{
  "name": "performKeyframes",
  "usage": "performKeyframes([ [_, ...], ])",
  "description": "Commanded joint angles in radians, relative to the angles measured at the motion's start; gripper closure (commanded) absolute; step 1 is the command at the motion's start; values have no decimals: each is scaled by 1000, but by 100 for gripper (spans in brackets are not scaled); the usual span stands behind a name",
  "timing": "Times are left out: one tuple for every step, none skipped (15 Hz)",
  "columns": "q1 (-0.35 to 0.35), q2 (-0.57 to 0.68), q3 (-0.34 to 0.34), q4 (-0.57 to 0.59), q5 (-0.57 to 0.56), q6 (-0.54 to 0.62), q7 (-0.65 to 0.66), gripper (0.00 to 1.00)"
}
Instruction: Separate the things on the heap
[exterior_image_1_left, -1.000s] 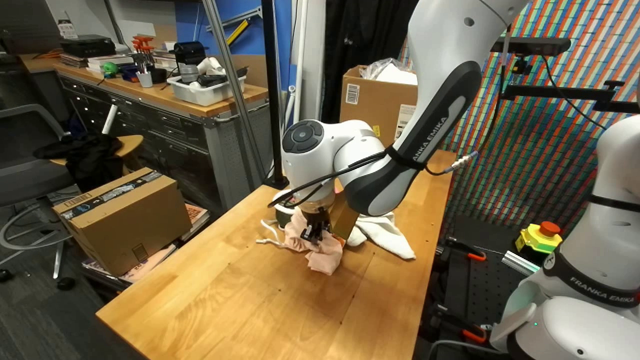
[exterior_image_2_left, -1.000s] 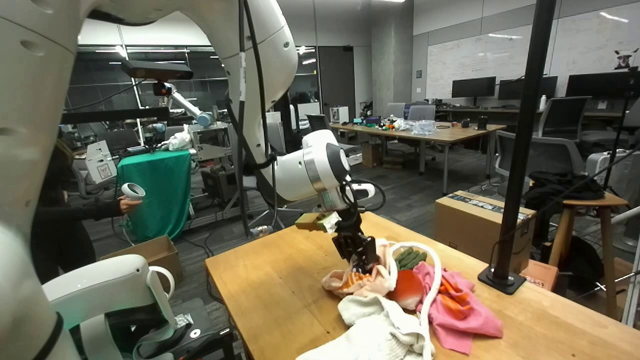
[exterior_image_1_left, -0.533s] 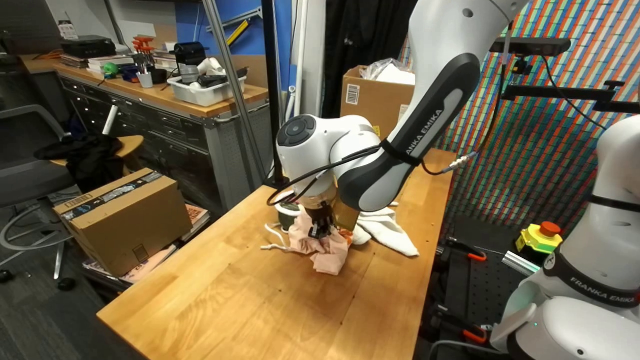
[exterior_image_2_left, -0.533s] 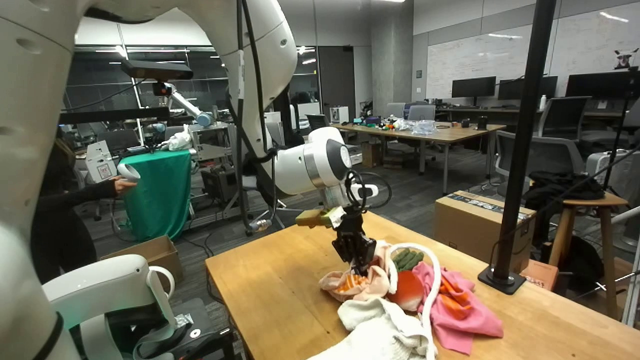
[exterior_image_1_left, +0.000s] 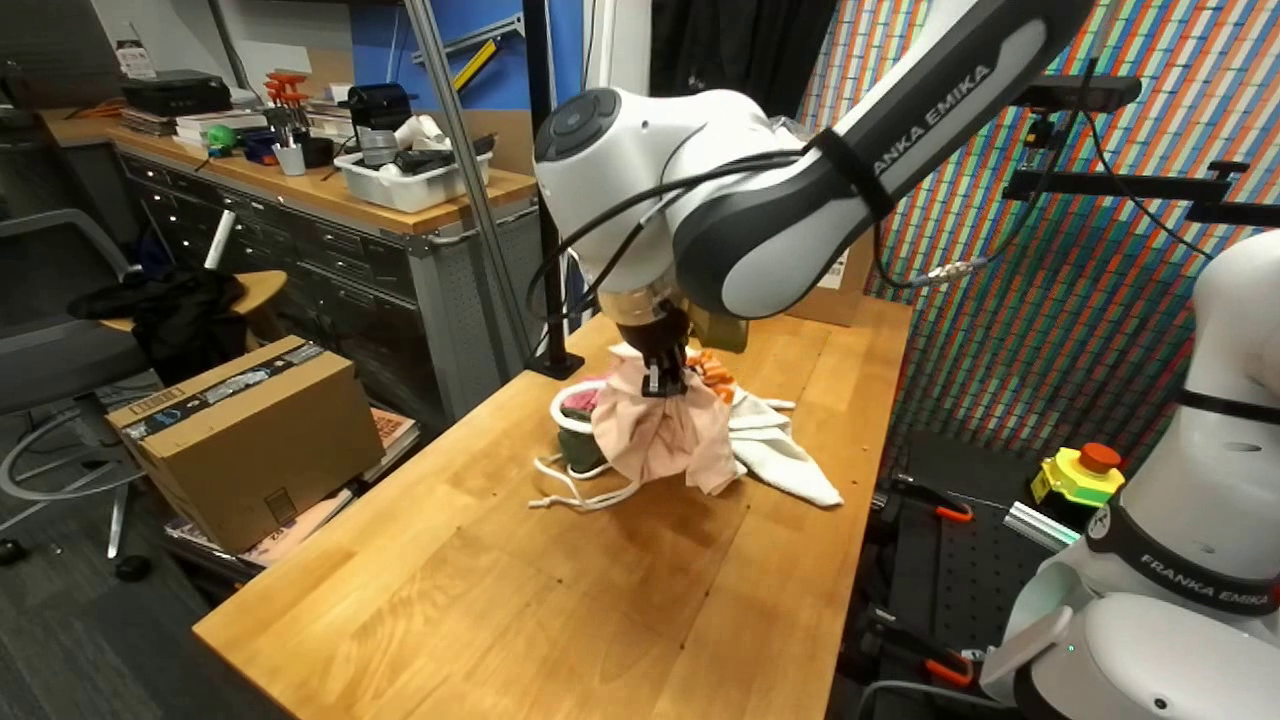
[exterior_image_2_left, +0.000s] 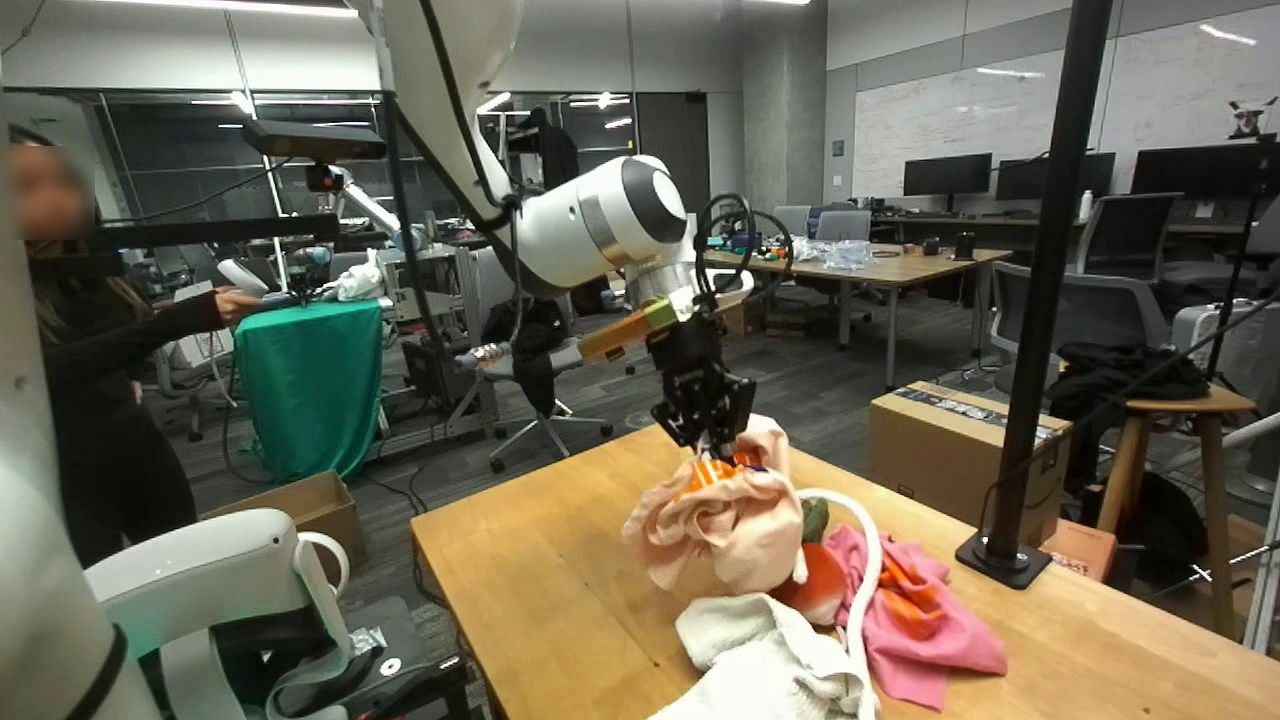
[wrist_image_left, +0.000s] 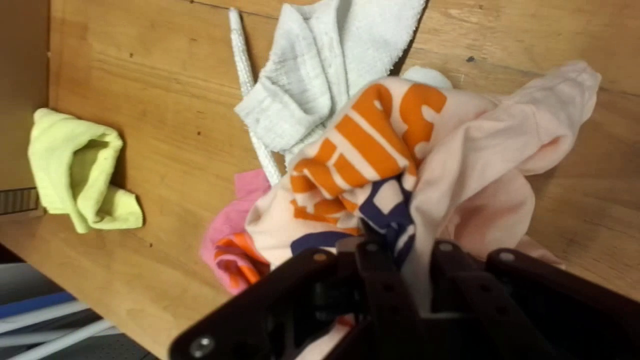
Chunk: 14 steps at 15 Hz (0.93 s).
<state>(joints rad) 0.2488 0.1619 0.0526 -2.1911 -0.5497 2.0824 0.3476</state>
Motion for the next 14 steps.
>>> performKeyframes([
  [-16, -126, 43, 23, 18, -123, -96, 94],
  [-17, -151, 53, 35, 20, -153, -115, 94],
  [-18, -174, 64, 48, 25, -189, -141, 94],
  [-17, -192, 74, 61, 22, -219, -160, 94],
  [-17, -213, 85, 74, 25, -251, -181, 94],
  [-14, -224, 96, 89, 24, -283, -202, 94],
  [-12, -238, 108, 104, 25, -317, -223, 94],
  [-9, -242, 121, 119, 23, -343, -235, 94],
  [-4, -247, 136, 134, 18, -370, -247, 94],
  [3, -245, 153, 153, 16, -397, -257, 94],
  [7, -245, 167, 165, 13, -415, -261, 94],
  [13, -240, 184, 178, 9, -428, -261, 94],
  [20, -229, 200, 193, 8, -439, -259, 94],
  [28, -215, 217, 205, 3, -436, -249, 94],
])
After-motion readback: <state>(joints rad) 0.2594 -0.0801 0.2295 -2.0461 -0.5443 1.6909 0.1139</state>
